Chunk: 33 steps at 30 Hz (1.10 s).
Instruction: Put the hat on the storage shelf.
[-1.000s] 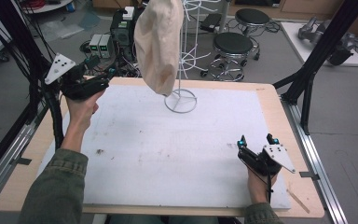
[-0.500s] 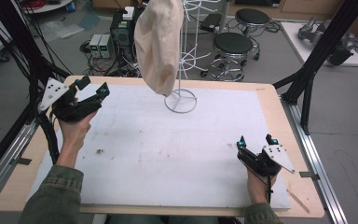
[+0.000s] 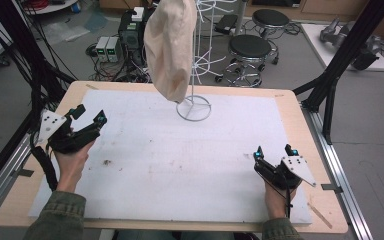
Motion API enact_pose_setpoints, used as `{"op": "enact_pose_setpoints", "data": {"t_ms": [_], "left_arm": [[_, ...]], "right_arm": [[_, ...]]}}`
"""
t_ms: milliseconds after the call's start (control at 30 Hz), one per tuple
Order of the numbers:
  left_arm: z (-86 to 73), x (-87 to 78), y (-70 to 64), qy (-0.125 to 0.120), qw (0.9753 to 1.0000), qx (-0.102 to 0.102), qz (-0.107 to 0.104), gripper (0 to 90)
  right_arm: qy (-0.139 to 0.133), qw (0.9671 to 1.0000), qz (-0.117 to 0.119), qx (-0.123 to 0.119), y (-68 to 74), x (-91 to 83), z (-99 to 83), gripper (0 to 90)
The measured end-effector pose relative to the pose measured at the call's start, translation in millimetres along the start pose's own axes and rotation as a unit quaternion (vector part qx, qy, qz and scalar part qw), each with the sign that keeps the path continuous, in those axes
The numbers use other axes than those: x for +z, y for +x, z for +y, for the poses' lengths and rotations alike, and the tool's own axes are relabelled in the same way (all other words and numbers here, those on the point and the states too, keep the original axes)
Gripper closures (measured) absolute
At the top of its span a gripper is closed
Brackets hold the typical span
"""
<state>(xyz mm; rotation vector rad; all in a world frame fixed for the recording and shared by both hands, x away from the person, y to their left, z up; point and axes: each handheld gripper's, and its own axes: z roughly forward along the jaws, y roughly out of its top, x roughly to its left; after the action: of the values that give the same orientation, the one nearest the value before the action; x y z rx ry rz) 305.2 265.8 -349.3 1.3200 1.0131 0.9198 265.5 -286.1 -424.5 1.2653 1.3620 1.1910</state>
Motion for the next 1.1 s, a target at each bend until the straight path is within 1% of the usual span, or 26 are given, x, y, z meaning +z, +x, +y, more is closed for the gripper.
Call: {"op": "enact_pose_setpoints", "data": {"t_ms": [200, 300, 367, 500, 533, 567, 700, 767, 867, 933, 1000, 1067, 1100], "left_arm": [[-17.1, -12.1, 7.6, 0.005, 0.9994, -0.009, 0.032, 29.0], [-23.4, -17.0, 10.6, 0.01, 0.999, -0.012, 0.041, 29.0], [-27.4, -20.4, 11.8, 0.012, 0.9986, -0.01, 0.05, 28.7], [-36.8, -26.2, 14.0, 0.015, 0.9976, -0.013, 0.066, 28.4], [-39.6, -27.8, 14.6, 0.016, 0.9973, -0.013, 0.071, 28.5], [-42.2, -29.6, 15.4, 0.018, 0.997, -0.012, 0.075, 28.5], [-52.5, -36.0, 19.1, 0.02, 0.9954, -0.017, 0.092, 28.4], [-56.5, -39.2, 20.9, 0.022, 0.9944, -0.014, 0.102, 28.3], [-60.7, -43.9, 24.0, 0.022, 0.9927, -0.014, 0.117, 28.2], [-62.1, -45.7, 25.7, 0.022, 0.9917, -0.019, 0.125, 28.2], [-63.2, -46.6, 26.3, 0.024, 0.9907, -0.018, 0.133, 28.2], [-65.6, -48.0, 26.6, 0.029, 0.9901, -0.016, 0.137, 28.2], [-67.0, -48.3, 26.2, 0.029, 0.9898, -0.019, 0.138, 28.2]], "right_arm": [[-0.001, 1.0, -0.001, -0.002, 0.5, -0.8, -0.1, 9.2], [0.0, 1.0, -0.003, -0.002, 1.0, -1.0, -0.3, 9.3], [0.001, 1.0, -0.001, -0.002, 1.4, -1.4, -0.3, 9.2], [-0.001, 1.0, -0.003, -0.002, 1.0, -1.9, -0.4, 9.2], [0.0, 1.0, -0.005, 0.003, 1.5, -2.4, -0.4, 9.3], [0.002, 1.0, -0.004, 0.003, 1.2, -2.8, -0.5, 9.2], [0.002, 1.0, -0.005, 0.005, 0.4, -3.6, -0.7, 9.2], [0.003, 0.9999, -0.006, 0.008, 0.8, -3.7, -0.8, 9.2], [0.004, 1.0, -0.006, 0.006, 1.1, -3.6, -1.1, 9.2], [0.004, 0.9999, -0.005, 0.008, 1.7, -3.6, -1.1, 9.2], [0.006, 1.0, -0.005, 0.004, 2.0, -4.1, -1.3, 9.2], [0.007, 0.9999, -0.004, 0.006, 2.6, -4.5, -1.3, 9.2], [0.008, 1.0, -0.004, 0.005, 2.6, -4.6, -1.4, 9.2]]}}
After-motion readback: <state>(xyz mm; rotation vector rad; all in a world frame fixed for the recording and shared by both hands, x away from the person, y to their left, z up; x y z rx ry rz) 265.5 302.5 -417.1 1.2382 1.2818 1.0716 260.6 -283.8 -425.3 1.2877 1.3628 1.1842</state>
